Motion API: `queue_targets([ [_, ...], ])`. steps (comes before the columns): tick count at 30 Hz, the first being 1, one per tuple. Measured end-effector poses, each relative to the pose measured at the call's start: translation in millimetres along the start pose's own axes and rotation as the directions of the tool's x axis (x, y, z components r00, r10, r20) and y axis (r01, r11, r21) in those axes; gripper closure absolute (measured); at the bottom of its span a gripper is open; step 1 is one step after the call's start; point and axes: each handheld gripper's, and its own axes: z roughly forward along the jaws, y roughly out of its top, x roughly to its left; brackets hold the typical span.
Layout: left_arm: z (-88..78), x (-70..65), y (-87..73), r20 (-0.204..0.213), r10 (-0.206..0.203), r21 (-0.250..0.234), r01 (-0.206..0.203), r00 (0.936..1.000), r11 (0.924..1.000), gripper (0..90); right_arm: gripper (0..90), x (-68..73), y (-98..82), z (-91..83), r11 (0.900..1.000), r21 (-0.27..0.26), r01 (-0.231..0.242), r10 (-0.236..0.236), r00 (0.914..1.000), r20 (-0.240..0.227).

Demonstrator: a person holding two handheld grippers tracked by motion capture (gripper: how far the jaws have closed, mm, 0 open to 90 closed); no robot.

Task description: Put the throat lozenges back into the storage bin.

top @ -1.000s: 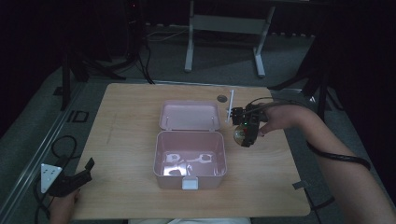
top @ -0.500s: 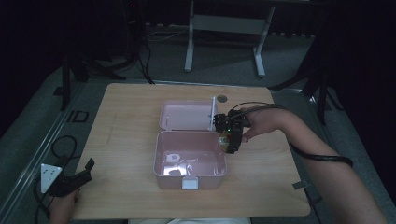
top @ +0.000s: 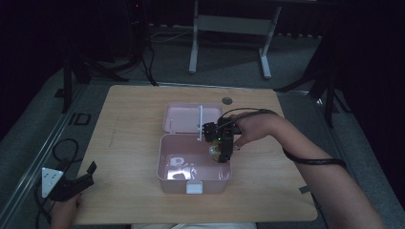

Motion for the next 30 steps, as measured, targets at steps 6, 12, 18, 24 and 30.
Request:
queue_targets([
  [6,0.1,0.0,0.0,0.001,-0.001,0.0,0.001,1.0,1.0,2.4,20.0,0.2,5.9,10.7,1.0,0.008,0.012,-0.012,0.9999,-0.01],
  [12,0.1,-0.1,0.0,0.0,0.0,0.0,0.0,1.0,1.0,2.4,20.0,0.8,9.7,28.5,1.0,0.016,0.019,-0.018,0.9991,-0.039],
  [18,0.0,0.0,0.0,0.0,0.001,0.0,-0.001,1.0,1.0,2.5,20.0,-1.1,14.1,53.3,0.999,0.043,0.028,-0.025,0.9982,-0.055],
  [24,0.0,0.1,0.0,0.002,0.0,0.0,0.0,1.0,1.0,2.5,20.0,-2.4,15.7,74.9,0.998,0.05,0.043,-0.039,0.9968,-0.069],
  [30,0.2,0.0,0.0,0.001,0.0,0.001,0.0,1.0,1.0,2.4,19.9,-3.2,15.2,86.5,0.997,0.06,0.038,-0.034,0.9974,-0.063],
])
